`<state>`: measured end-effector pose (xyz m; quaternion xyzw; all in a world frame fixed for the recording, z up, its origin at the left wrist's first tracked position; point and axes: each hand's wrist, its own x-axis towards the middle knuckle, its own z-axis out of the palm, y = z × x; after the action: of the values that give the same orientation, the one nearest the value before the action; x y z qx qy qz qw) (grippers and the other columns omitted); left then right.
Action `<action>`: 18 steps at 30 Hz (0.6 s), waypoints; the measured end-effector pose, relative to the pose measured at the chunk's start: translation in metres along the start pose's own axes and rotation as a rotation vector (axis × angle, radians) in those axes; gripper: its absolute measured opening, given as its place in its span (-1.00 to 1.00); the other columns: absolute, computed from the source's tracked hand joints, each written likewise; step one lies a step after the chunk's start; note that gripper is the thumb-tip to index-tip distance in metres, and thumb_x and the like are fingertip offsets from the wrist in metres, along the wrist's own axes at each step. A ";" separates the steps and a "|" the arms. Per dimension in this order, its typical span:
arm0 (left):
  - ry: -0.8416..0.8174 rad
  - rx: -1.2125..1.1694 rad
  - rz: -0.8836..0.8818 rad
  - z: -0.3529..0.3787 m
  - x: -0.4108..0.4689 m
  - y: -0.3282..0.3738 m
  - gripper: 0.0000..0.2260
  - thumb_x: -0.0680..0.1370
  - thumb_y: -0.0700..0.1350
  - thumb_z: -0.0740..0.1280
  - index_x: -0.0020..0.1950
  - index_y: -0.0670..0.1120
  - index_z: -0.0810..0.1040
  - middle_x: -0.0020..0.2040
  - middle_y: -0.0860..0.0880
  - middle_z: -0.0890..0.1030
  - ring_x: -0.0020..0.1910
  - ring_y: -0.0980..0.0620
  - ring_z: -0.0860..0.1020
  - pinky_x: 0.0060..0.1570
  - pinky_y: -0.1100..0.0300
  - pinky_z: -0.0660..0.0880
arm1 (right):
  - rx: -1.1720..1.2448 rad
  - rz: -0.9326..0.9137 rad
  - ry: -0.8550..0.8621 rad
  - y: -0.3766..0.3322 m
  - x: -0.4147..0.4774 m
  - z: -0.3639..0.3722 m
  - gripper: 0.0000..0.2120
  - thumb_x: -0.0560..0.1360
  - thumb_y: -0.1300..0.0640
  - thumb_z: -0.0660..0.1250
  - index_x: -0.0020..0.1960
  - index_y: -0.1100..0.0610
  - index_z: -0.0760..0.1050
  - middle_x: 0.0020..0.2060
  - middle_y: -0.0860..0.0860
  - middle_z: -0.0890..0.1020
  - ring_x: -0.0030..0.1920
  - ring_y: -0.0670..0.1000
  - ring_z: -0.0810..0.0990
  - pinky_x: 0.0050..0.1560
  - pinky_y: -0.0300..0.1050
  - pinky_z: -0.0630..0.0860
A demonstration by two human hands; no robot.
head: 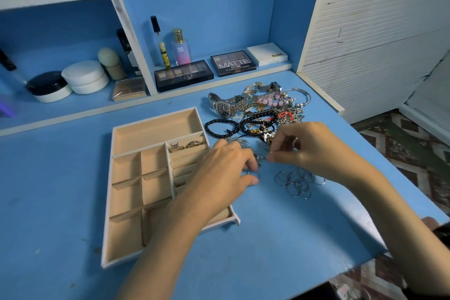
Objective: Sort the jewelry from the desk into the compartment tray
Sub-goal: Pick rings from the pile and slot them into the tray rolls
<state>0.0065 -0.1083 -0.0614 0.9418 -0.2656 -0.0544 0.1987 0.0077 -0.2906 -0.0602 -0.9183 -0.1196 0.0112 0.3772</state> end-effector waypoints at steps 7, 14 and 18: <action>-0.042 -0.015 -0.024 -0.003 0.002 0.000 -0.80 0.47 0.05 0.35 0.06 0.05 0.52 -0.09 0.11 0.46 0.02 0.11 0.33 -0.06 0.21 0.32 | 0.156 0.019 0.147 -0.002 0.001 0.009 -0.83 0.35 0.18 0.50 -0.32 0.12 0.52 -0.43 -0.05 0.56 -0.42 -0.17 0.45 -0.37 -0.38 0.36; 0.018 -0.106 -0.010 -0.001 0.000 0.003 -0.88 0.44 -0.05 0.40 -0.10 0.04 0.48 -0.18 0.13 0.51 -0.11 0.18 0.39 -0.08 0.19 0.39 | 0.318 0.121 0.346 -0.002 0.009 0.025 -0.79 0.35 0.14 0.50 -0.34 0.14 0.50 -0.41 0.04 0.61 -0.45 -0.12 0.46 -0.43 -0.29 0.36; 0.198 -0.354 0.003 -0.003 -0.015 0.004 -0.92 0.40 -0.14 0.45 -0.19 0.01 0.60 -0.36 0.18 0.54 -0.35 0.24 0.48 -0.30 0.41 0.37 | 0.420 0.137 0.387 -0.006 0.013 0.029 -0.77 0.33 0.14 0.52 -0.37 0.15 0.49 -0.44 0.04 0.59 -0.43 -0.09 0.46 -0.38 -0.17 0.39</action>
<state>-0.0077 -0.1027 -0.0572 0.8924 -0.2326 -0.0073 0.3866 0.0155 -0.2630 -0.0758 -0.8110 0.0217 -0.1142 0.5734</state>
